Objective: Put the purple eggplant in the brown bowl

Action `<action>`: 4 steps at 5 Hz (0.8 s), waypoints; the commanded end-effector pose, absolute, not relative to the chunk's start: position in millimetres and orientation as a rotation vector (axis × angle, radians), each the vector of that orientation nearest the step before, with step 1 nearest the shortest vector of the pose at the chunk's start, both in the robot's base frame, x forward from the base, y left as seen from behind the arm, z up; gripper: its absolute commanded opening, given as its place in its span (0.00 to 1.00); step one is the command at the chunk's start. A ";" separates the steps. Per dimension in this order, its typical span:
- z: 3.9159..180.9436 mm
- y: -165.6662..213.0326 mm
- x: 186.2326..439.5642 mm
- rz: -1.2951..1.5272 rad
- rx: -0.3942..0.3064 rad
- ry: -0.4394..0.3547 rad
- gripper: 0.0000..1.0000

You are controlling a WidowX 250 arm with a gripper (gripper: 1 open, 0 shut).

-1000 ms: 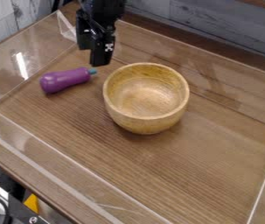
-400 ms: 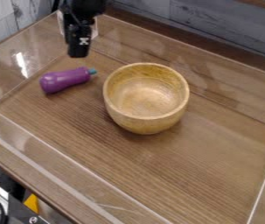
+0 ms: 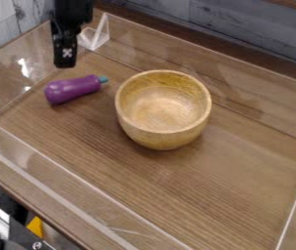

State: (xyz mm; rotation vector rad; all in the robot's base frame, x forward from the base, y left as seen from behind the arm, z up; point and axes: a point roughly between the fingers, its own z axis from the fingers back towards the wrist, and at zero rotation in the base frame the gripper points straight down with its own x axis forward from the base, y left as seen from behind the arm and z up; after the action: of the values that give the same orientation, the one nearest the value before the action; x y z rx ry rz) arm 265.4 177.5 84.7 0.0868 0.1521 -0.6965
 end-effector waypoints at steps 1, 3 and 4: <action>83.7 190.3 270.8 -0.793 0.131 0.118 1.00; 76.0 195.9 273.6 -0.811 0.128 0.114 1.00; 70.4 195.4 277.5 -0.804 0.114 0.115 1.00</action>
State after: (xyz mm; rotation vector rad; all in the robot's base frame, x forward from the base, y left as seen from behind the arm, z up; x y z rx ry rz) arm 268.9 189.1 53.3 0.0604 0.1525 -0.8106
